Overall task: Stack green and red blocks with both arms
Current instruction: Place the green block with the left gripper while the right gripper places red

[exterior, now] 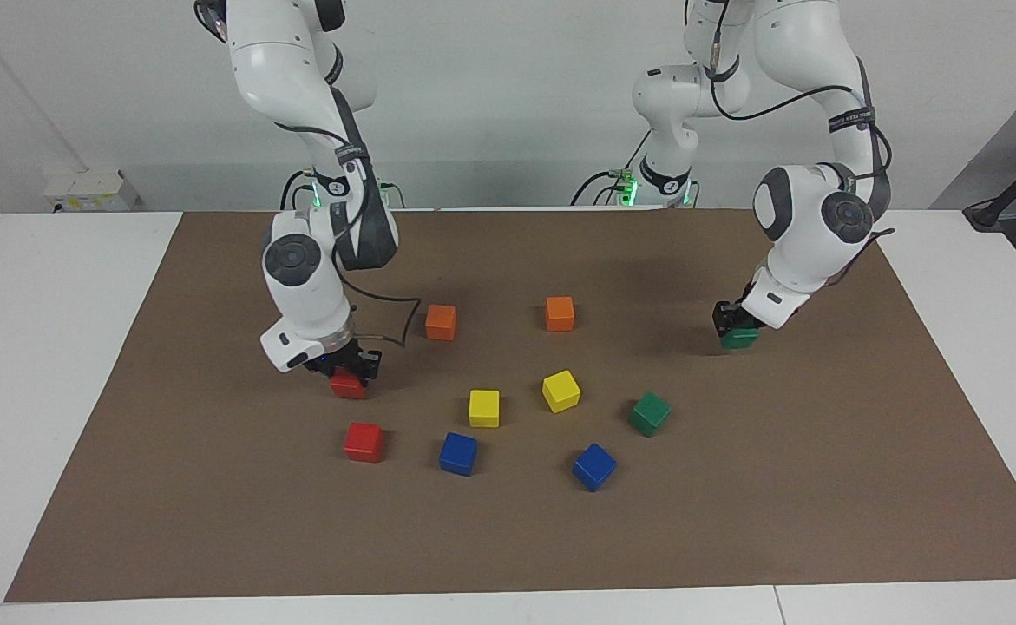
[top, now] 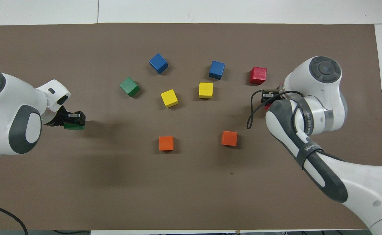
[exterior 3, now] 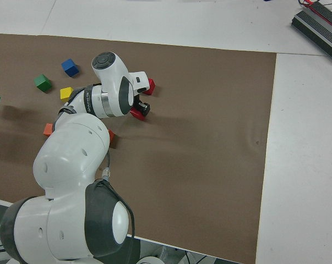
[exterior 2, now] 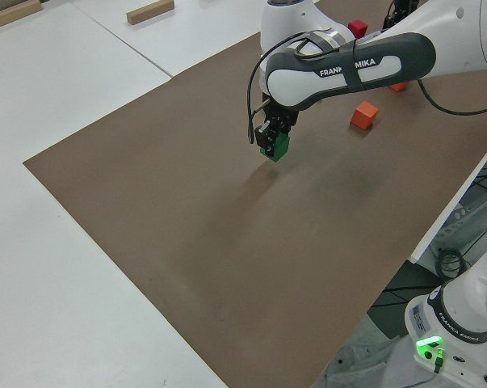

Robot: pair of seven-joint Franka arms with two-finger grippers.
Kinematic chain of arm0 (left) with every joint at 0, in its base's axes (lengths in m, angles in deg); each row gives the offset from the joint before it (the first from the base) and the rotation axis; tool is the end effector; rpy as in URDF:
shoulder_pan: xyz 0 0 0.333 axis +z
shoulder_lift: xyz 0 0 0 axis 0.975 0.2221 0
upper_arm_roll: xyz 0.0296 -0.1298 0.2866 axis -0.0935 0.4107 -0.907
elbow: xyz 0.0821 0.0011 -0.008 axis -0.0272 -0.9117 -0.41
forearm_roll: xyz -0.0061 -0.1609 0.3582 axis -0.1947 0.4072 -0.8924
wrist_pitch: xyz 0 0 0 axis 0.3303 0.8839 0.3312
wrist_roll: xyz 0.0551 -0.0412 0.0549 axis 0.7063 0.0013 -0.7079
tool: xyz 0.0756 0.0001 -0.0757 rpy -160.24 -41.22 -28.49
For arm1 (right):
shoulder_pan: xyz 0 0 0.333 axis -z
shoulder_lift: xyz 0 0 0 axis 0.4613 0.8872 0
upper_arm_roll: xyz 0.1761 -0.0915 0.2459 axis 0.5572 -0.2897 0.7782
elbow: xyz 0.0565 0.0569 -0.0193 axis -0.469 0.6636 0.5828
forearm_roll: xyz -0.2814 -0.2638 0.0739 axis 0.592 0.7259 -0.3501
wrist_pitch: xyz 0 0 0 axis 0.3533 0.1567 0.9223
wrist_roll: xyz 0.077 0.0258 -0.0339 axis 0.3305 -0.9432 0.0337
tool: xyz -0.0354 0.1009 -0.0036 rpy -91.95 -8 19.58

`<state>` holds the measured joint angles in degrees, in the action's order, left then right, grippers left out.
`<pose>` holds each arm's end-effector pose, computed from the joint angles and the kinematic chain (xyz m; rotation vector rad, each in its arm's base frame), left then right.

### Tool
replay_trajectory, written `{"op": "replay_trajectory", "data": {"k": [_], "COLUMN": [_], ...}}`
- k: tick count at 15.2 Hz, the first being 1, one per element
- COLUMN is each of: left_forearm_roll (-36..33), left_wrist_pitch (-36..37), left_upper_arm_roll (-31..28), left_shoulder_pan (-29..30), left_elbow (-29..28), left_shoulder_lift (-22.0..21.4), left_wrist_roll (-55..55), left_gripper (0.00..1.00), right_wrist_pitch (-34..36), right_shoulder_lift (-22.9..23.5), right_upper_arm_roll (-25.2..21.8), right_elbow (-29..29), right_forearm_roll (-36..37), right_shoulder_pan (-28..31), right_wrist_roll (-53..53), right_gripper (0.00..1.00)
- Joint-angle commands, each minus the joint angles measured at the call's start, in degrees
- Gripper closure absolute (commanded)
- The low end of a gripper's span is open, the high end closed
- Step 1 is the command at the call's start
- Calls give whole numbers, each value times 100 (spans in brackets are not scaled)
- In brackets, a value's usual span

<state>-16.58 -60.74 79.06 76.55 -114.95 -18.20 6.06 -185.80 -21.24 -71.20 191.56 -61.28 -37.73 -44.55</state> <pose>0.5484 -0.0290 0.3526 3.1137 -0.0343 -0.1762 0.6067 0.0779 0.3276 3.1092 -0.1733 -0.0512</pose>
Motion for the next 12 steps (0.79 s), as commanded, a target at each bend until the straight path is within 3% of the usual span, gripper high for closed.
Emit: {"op": "replay_trajectory", "data": {"k": [1,5,9,12], "left_forearm_roll": [-63,-115,-344,-344], "left_wrist_pitch": [-344,-924,-1039,-1101], "left_upper_arm_roll": [52,43,61,61], "left_shoulder_pan": [272,396,537,545], "left_elbow": [-153,-74,295,295], "left_shoulder_lift": [-65,251,664,726], "left_wrist_roll": [291,318,432,432], "left_gripper": [100,100,100,100], "right_wrist_pitch": [166,-237,-940,-1029], "right_shoulder_lift": [-228,-159,17,105], "right_upper_arm_roll": [43,34,34,34], "right_elbow": [65,189,434,435], "right_forearm_roll": [-65,-39,23,23], "right_shoulder_pan": [418,577,744,780], "right_wrist_roll": [771,1002,1282,1353], "right_gripper": [100,100,100,100]}}
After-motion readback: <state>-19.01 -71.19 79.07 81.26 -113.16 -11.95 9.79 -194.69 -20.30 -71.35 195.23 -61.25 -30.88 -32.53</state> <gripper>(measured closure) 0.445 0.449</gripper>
